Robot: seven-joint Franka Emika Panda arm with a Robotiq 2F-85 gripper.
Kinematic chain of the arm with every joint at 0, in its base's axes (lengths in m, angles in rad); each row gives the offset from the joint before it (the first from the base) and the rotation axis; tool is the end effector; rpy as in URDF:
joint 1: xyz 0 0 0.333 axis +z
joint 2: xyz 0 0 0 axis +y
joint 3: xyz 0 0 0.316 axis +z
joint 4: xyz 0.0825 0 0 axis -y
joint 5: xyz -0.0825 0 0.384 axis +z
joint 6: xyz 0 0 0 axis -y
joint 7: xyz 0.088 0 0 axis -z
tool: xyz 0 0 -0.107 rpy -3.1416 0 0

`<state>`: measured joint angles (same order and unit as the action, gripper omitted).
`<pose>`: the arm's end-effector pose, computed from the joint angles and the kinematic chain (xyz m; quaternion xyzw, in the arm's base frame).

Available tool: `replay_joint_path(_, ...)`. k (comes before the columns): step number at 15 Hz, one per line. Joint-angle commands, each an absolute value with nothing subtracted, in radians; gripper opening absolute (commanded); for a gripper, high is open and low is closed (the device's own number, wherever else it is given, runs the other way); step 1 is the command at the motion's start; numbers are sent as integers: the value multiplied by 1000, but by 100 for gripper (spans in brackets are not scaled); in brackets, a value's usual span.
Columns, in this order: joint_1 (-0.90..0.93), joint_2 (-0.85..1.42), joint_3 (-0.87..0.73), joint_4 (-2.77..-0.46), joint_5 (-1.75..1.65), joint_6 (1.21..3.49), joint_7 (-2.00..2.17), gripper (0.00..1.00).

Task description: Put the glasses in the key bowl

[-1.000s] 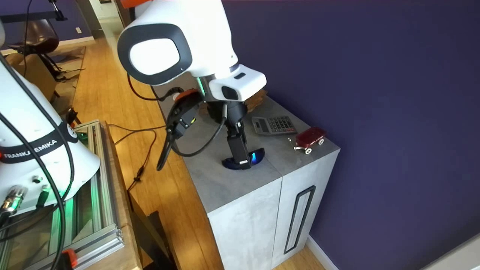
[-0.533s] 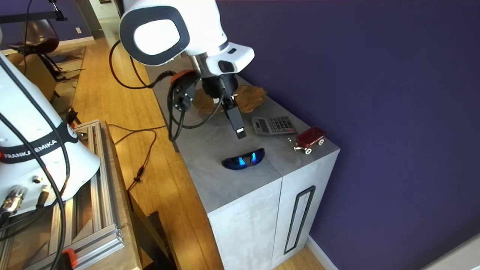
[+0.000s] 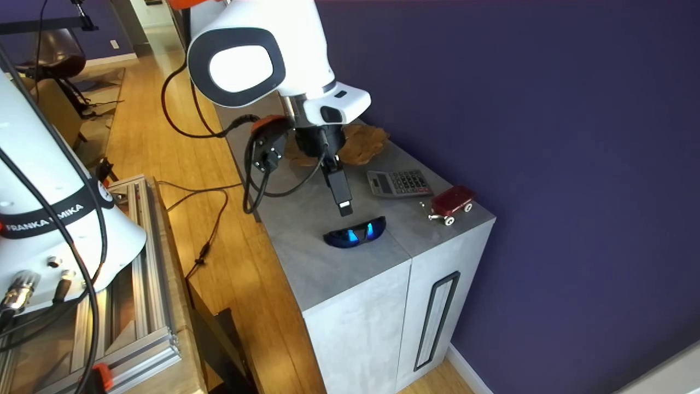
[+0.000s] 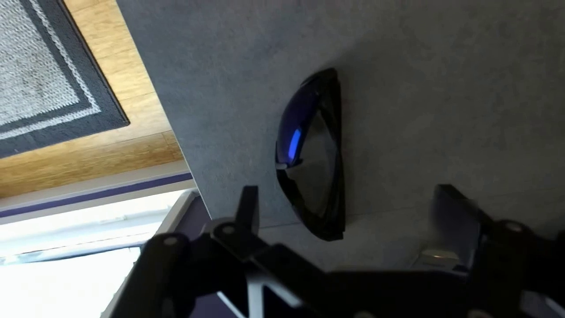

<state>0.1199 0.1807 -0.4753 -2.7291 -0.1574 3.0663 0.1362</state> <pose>0.3874 -0.1401 0.1896 0.9821 -0.1594 0.0783 0.0623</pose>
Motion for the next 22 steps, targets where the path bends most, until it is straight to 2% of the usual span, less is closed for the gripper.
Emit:
replay_joint_path(1, 164, 275, -526, -2674, -164, 3064, 213, 100)
replay_joint_path(5, 135, 342, -494, -2634, -123, 3037, 232, 100)
replay_joint_path(6, 142, 359, -497, -2623, -116, 3033, 239, 96)
replay_joint_path(7, 136, 376, -489, -2613, -104, 3036, 243, 85)
replay_joint_path(8, 125, 390, -478, -2600, -88, 3038, 247, 86)
replay_joint_path(9, 114, 402, -468, -2588, -72, 3037, 250, 80)
replay_joint_path(12, 95, 439, -465, -2550, -35, 3009, 256, 56)
replay_joint_path(13, 106, 452, -481, -2539, -37, 2986, 260, 41)
replay_joint_path(18, 88, 470, -477, -2510, -52, 2916, 272, 6)
replay_joint_path(20, 70, 454, -463, -2511, -53, 2896, 261, 0)
replay_joint_path(22, 19, 400, -420, -2534, -48, 2885, 207, 4)
